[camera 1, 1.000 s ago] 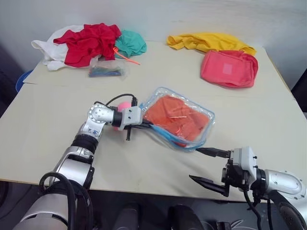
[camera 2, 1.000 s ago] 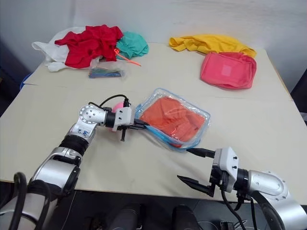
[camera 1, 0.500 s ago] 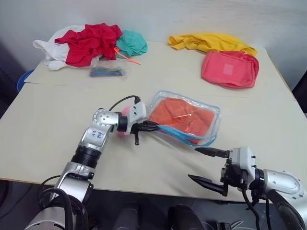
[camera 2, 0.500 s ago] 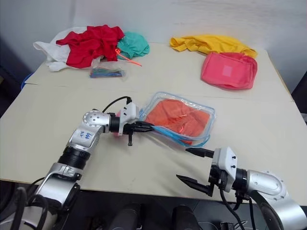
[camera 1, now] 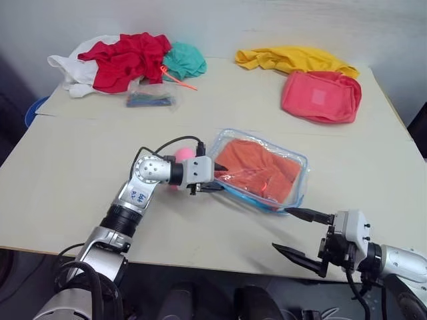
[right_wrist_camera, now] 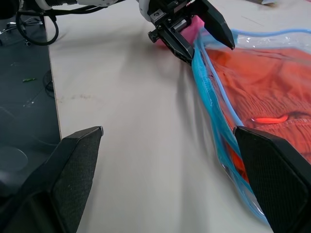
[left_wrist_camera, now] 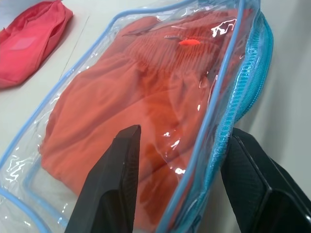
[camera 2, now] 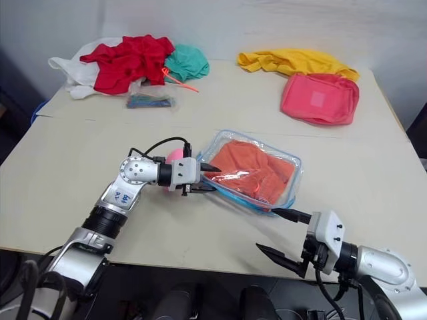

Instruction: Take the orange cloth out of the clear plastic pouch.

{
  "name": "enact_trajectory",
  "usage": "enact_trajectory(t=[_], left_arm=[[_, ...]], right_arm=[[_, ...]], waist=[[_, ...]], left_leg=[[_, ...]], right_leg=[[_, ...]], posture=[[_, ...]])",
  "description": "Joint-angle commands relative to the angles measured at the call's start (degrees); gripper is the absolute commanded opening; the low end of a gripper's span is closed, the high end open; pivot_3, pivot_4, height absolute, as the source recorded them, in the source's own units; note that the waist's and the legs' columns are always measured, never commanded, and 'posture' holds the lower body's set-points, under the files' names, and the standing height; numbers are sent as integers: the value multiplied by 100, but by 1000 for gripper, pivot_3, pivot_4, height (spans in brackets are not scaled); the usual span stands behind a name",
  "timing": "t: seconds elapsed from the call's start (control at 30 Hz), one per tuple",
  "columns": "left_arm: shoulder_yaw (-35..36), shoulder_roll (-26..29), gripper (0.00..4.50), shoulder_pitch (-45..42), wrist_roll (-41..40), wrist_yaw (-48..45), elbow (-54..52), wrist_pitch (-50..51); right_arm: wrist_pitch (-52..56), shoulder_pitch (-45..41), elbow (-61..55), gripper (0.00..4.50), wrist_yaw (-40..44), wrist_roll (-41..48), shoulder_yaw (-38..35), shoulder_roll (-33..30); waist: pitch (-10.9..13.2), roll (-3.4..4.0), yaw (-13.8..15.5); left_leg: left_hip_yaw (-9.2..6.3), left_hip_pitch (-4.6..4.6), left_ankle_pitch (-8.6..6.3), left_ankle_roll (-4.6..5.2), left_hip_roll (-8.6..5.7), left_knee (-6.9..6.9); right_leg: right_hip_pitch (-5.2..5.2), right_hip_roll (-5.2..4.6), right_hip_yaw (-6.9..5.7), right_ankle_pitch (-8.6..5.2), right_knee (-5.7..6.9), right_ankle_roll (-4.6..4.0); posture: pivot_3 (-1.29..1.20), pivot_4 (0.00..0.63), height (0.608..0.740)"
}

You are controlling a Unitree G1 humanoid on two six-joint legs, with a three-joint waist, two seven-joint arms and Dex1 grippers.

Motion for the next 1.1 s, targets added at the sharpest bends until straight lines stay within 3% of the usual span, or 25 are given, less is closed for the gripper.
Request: enact_trajectory(t=[0.03,0.23,0.6,0.7,0.9,1.1], left_arm=[[25,-74,1924,-84,-248,-169,-65,-58],[60,-154,54,23,-592,-465,-274,749],[160,-200,7,138,-806,-555,-501,879],[35,-65,628,248,-763,-806,-746,275],[-55,153,2424,299,-397,-773,-577,-1065],[-169,391,2424,340,-249,-794,-181,-1695]], right_arm=[[-77,93,-258,4500,-37,117,-202,53],[9,219,-324,4500,-76,172,-285,16],[78,282,-269,4500,-77,190,-331,-20],[20,330,-247,4500,-56,152,-377,-18],[-43,460,-446,4500,-70,331,-691,60],[51,749,-705,4500,-230,846,-1339,222]], waist=[[0,0,-2],[0,0,-6],[0,0,-4],[0,0,-6],[0,1,-1],[-1,2,-2]], left_leg=[[0,0,0,0,1,0],[0,0,0,-1,1,1],[-1,1,1,-1,2,1],[-1,1,1,-1,2,1],[0,1,1,0,1,4],[3,6,1,0,2,3]], right_leg=[[-1,1,0,0,2,0],[-1,1,3,0,4,0],[-1,2,5,0,5,0],[-1,1,6,0,5,0],[1,1,5,0,4,0],[2,2,4,0,8,0]], posture=[[0,150,740],[0,150,740],[0,150,740],[0,150,740],[0,150,740],[0,150,740]])
